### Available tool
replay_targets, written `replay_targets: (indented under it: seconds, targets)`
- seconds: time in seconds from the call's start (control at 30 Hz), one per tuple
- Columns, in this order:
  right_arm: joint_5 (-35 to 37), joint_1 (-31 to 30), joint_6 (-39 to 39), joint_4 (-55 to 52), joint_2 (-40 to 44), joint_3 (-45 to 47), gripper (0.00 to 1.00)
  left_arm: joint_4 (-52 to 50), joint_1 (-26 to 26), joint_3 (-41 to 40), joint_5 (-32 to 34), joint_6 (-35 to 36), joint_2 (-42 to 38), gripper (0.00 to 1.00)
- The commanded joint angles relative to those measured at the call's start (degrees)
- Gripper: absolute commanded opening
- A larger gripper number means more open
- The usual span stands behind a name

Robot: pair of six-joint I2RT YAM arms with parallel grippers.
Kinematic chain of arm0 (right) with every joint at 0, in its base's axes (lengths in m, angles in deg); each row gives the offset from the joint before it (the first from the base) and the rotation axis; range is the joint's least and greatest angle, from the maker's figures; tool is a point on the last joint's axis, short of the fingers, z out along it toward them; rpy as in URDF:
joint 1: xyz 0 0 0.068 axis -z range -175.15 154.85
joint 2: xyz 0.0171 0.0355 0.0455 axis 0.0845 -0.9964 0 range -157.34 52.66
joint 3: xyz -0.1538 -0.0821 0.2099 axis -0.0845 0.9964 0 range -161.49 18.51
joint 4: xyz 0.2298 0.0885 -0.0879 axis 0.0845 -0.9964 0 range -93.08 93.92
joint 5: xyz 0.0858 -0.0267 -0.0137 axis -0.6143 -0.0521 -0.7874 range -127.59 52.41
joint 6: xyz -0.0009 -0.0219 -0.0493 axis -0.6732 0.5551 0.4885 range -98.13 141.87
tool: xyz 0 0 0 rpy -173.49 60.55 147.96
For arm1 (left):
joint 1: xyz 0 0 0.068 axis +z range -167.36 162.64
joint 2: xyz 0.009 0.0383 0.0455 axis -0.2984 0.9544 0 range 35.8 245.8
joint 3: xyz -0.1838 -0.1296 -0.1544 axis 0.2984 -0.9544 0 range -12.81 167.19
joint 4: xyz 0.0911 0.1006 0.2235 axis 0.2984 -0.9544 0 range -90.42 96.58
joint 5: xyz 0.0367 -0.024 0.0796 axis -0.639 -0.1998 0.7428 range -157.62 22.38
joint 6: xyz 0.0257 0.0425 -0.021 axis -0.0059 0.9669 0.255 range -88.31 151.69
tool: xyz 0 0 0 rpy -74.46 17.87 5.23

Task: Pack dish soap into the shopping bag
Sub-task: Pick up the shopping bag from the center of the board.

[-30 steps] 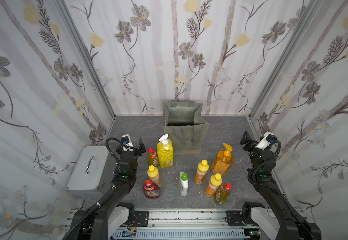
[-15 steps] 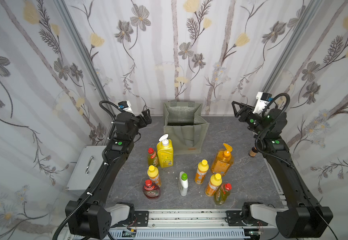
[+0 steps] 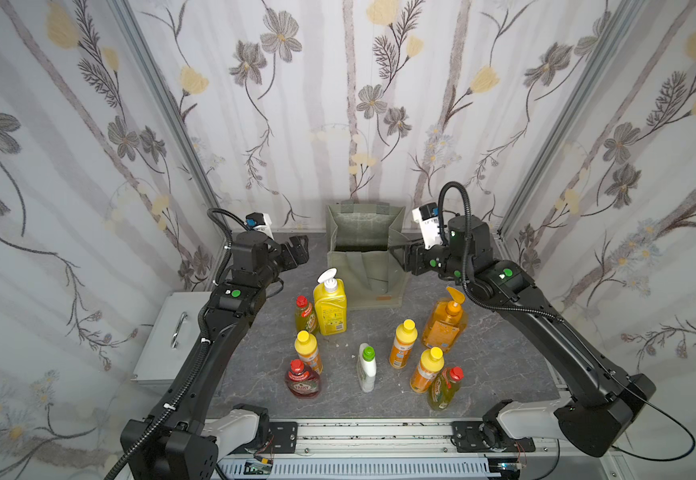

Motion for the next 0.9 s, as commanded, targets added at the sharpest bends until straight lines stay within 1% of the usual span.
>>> replay_targets:
  seconds: [0.0,0.07,0.13,0.2,0.3,0.37,0.47,0.63,0.73,0.8,0.87]
  targets:
    - [9.68,-0.02,1.02,-0.83,3.69,3.54,0.61,-4.38,-1.63,2.98,-6.17,3.15,-0.07,0.89]
    - [11.41,0.98,0.93,-1.28,6.11,5.39,0.63,-7.83,-4.25,5.28,-6.48,5.78,0.14,0.88]
    - [10.96,2.74,1.02,-0.96,8.47,7.06,0.65,-11.61,-6.95,7.58,-6.16,8.43,0.74,0.87]
    - [8.88,5.55,1.02,-0.07,9.58,8.12,0.67,-13.31,-8.82,8.45,-4.53,10.00,1.14,0.88]
    - [3.30,9.78,0.45,1.35,7.67,6.47,0.68,-13.08,-9.19,8.65,-1.18,9.94,2.25,0.88]
    - [3.30,10.46,0.23,0.15,4.00,1.94,0.69,-13.41,-9.20,10.00,1.02,8.94,3.95,0.88]
    - [4.65,10.41,0.32,-3.14,-3.61,-8.31,0.70,-12.99,-9.24,14.15,3.42,7.23,8.21,0.87]
    - [6.08,10.32,0.15,-9.05,-17.67,-25.01,0.70,-19.01,-9.28,29.54,3.20,7.12,19.41,0.85]
    - [6.16,10.38,0.23,-13.10,-25.02,-33.58,0.73,-22.88,-9.38,36.02,3.70,7.34,25.38,0.85]
    - [4.02,10.18,0.15,-14.33,-28.68,-37.28,0.74,-24.57,-9.37,37.67,3.96,7.51,28.03,0.85]
    - [3.17,9.58,0.06,-14.58,-31.01,-39.09,0.76,-24.70,-9.42,37.40,4.20,7.38,29.65,0.85]
